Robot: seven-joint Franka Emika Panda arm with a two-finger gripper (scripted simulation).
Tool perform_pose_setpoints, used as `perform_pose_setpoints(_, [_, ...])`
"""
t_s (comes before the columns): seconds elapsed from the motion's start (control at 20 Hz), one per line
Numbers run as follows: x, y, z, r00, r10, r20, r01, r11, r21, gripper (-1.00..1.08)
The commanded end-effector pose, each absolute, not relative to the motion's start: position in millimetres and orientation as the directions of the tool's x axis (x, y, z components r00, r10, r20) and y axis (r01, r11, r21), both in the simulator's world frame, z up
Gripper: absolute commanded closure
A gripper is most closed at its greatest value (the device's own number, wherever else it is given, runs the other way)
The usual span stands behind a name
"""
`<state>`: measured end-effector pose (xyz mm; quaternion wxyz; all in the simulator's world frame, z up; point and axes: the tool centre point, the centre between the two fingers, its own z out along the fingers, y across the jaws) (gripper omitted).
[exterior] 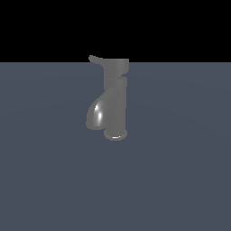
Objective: Turn on the faucet by rotating a designated handle.
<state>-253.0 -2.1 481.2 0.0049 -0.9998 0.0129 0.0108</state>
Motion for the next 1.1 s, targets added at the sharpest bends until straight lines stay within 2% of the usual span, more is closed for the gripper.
perform_pose_setpoints(0.0, [-253, -2, 481, 0.999, -0.026, -0.022, -0.026, -1.000, -0.010, 1.08])
perform_pose_setpoints(0.45, [-250, 15, 469, 0.998, -0.009, -0.061, -0.010, -1.000, -0.018, 1.08])
perform_pose_setpoints(1.05, [-240, 15, 469, 0.996, -0.066, -0.060, -0.067, -0.998, -0.018, 1.08])
